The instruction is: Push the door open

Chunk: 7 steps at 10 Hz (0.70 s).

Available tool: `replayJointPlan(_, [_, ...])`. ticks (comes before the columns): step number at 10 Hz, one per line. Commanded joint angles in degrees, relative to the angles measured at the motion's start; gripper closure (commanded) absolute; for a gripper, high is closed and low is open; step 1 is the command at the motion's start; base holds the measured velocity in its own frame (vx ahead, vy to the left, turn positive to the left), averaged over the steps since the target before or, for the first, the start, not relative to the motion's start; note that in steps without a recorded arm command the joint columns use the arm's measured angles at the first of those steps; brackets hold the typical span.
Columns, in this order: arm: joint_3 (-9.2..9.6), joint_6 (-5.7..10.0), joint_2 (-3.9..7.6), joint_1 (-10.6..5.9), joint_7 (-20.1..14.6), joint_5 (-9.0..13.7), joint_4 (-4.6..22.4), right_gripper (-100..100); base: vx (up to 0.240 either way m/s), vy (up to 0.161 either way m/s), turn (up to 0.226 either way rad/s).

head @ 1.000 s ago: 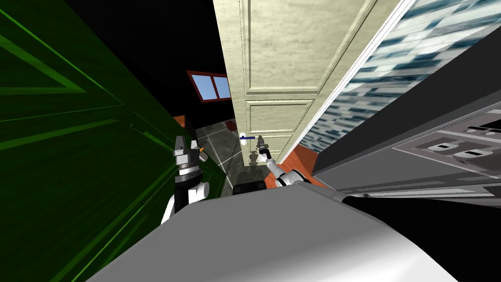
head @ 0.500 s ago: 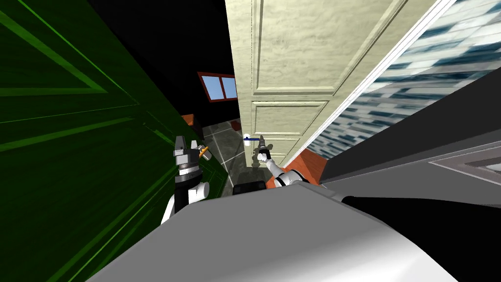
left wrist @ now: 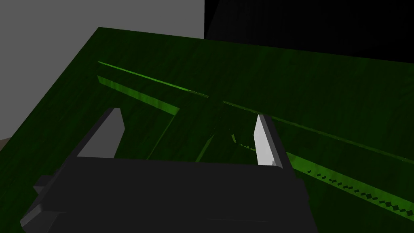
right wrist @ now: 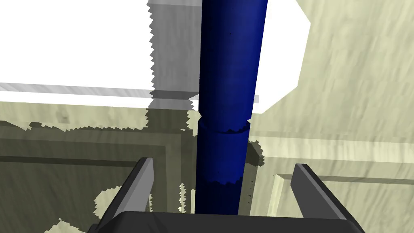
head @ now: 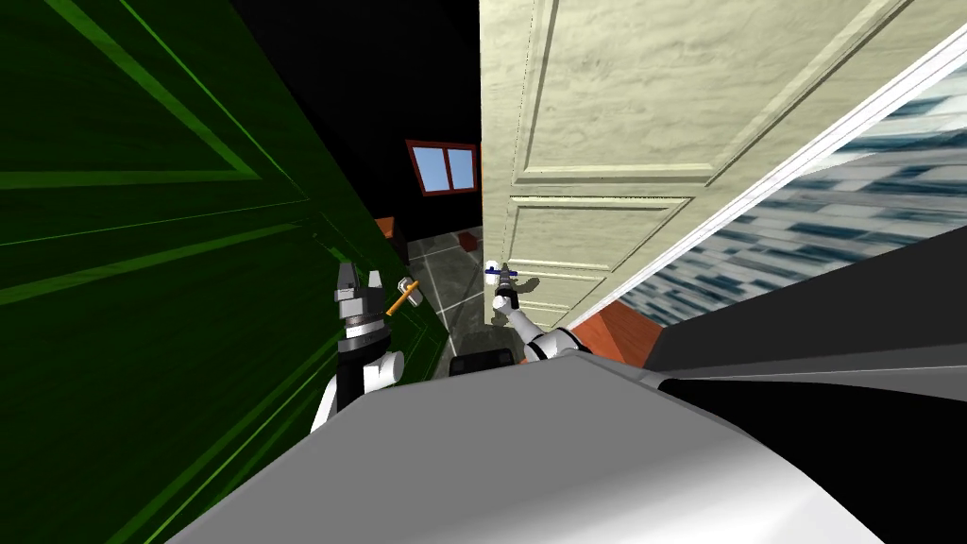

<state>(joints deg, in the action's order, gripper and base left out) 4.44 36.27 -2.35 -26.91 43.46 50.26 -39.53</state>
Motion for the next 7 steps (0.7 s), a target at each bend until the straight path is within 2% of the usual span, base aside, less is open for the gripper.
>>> replayJointPlan(1, [0.00,0.00,0.00,0.00,0.00,0.00,0.00,-100,0.047,0.071,0.029])
replayJointPlan(2, [0.00,0.00,0.00,0.00,0.00,0.00,0.00,100,-0.008,-0.009,-0.031])
replayJointPlan(7, [0.00,0.00,0.00,0.00,0.00,0.00,0.00,100,-0.007,-0.011,0.008])
